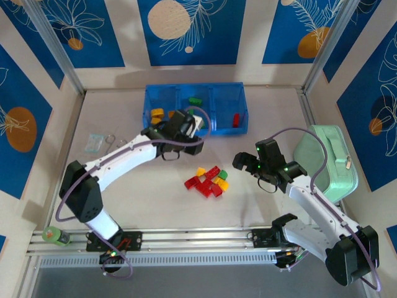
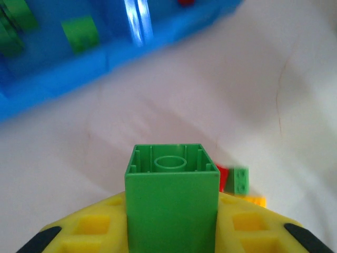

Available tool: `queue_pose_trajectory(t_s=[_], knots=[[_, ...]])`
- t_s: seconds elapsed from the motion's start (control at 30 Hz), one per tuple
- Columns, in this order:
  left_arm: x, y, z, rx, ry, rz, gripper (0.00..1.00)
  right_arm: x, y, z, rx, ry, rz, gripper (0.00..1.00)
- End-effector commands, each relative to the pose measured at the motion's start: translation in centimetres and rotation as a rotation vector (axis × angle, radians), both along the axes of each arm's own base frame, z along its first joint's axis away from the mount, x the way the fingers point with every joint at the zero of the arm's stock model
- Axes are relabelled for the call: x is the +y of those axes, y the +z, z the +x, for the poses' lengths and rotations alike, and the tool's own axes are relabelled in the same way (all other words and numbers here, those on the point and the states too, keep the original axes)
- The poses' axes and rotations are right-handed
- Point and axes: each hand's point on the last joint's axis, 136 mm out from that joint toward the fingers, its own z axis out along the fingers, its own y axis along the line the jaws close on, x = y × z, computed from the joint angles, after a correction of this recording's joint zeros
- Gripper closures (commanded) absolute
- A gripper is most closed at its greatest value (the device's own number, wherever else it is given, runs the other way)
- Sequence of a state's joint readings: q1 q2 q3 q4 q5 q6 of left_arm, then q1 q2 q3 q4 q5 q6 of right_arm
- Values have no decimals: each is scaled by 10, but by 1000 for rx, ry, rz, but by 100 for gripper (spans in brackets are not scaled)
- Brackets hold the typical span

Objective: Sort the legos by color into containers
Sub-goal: Pick up the lego from the middle-left of the table, then place the lego in the container, then pick up the lego from the center of the table.

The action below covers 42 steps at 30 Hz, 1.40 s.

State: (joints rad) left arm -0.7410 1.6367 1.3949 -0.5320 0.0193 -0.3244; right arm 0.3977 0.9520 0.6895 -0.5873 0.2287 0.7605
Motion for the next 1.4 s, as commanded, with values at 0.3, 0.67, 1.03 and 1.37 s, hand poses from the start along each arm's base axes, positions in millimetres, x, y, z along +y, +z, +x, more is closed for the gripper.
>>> queue_pose_trajectory(t_s=[0.3,0.67,1.03,1.37], knots=[[9,-4,116,10,93,-1,71,2,-7,-9,26,-8,43,3],[12,-27,177,17,149,33,64,2,-11,-9,41,-1,39,3],[18,33,173,-61,156,-34,31,9,-5,-7,26,33,23,2],[50,35,89,-71,172,-107,31,58,7,-5,0,291,-111,5]])
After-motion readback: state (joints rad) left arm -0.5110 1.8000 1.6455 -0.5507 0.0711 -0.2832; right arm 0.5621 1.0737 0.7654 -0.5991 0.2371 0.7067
